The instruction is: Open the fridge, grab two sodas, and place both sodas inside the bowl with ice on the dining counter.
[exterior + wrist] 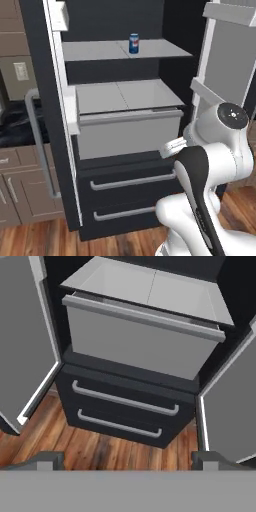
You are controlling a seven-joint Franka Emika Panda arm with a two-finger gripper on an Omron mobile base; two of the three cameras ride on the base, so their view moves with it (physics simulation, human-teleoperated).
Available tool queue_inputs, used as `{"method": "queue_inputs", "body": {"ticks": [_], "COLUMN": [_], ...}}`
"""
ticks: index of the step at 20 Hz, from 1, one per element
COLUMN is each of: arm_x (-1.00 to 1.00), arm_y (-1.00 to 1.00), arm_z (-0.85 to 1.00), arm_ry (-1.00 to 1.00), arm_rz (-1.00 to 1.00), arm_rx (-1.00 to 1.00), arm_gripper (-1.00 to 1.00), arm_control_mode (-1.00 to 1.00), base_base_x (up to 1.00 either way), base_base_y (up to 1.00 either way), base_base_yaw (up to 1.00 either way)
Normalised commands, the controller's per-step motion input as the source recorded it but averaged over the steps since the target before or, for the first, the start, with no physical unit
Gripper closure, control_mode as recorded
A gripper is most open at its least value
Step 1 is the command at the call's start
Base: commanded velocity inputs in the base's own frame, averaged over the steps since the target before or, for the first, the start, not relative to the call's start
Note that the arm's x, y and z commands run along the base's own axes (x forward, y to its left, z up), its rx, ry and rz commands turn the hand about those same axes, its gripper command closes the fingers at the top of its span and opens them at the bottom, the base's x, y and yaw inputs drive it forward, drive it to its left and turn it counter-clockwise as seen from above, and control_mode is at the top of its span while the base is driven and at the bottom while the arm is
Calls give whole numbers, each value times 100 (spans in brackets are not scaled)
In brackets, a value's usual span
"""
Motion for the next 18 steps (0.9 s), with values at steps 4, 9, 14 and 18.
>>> {"method": "queue_inputs", "body": {"ticks": [4,9,14,18], "arm_x": [0,0,0,0], "arm_y": [0,0,0,0], "arm_z": [0,0,0,0], "arm_ry": [0,0,0,0], "arm_rz": [0,0,0,0], "arm_rx": [0,0,0,0], "arm_gripper": [-100,-100,-100,-100], "arm_control_mode": [100,100,100,100], "base_base_x": [77,74,78,78], "base_base_y": [37,24,20,17], "base_base_yaw": [-3,-1,0,0]}}
